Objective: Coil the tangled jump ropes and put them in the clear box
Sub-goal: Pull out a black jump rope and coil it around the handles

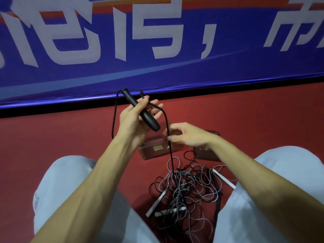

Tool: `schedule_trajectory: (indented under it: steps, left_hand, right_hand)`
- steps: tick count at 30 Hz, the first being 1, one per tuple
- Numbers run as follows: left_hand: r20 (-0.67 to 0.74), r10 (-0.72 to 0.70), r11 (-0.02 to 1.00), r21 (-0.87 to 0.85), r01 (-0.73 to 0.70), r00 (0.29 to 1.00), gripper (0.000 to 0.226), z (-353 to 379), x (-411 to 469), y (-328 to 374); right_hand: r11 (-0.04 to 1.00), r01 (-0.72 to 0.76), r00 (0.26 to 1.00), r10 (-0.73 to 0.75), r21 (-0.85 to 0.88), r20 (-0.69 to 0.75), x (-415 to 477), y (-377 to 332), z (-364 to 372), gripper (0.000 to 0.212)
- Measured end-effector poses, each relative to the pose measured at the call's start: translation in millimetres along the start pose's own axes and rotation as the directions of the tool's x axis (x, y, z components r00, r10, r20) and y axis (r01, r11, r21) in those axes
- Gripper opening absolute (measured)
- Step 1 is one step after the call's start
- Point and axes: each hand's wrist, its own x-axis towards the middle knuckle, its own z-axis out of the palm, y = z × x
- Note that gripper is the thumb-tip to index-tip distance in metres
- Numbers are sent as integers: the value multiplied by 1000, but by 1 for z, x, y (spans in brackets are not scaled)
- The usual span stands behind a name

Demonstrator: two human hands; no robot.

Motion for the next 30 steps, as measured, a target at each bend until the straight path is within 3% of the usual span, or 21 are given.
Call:
schedule_trajectory:
  steps: [4,6,11,14,17,20,24,28,30]
  left_hand:
    - [-62,41,989,-141,-49,997,16,-2,2,3]
    - [-97,81,992,-87,-90,992,13,-2,3,2]
    - [-99,83,955,293,-51,992,12,-10,7,-10]
    - [20,26,798,602,-33,999,5,-11,5,-22]
    - [158,-52,633,769,-90,986,12,-11,1,-32]
    - [238,-170,615,784,-86,956,12,-10,-3,-37]
    - [298,-276,627,776,-64,914,12,-4,-8,-45]
    - [308,-250,578,808,-114,918,12,-2,-10,-53]
    - [303,-233,592,798,-112,924,15,2,-13,-55]
  right_hand:
    - [988,-4,974,-31,-155,-225,6,0,1,11]
    - [998,-34,951,17,-49,-308,5,-1,2,12]
    - [957,62,906,65,284,-417,0,-9,-4,19]
    - [900,166,865,63,403,-498,-2,-18,-11,14]
    - [783,277,812,120,557,-571,-3,-27,-24,14]
    - [632,370,781,185,681,-596,-6,-30,-39,14]
    - [504,370,764,313,781,-564,-8,-23,-48,13]
    - [362,343,791,387,867,-474,-7,-21,-50,13]
    - [345,340,798,386,875,-462,-6,-22,-49,12]
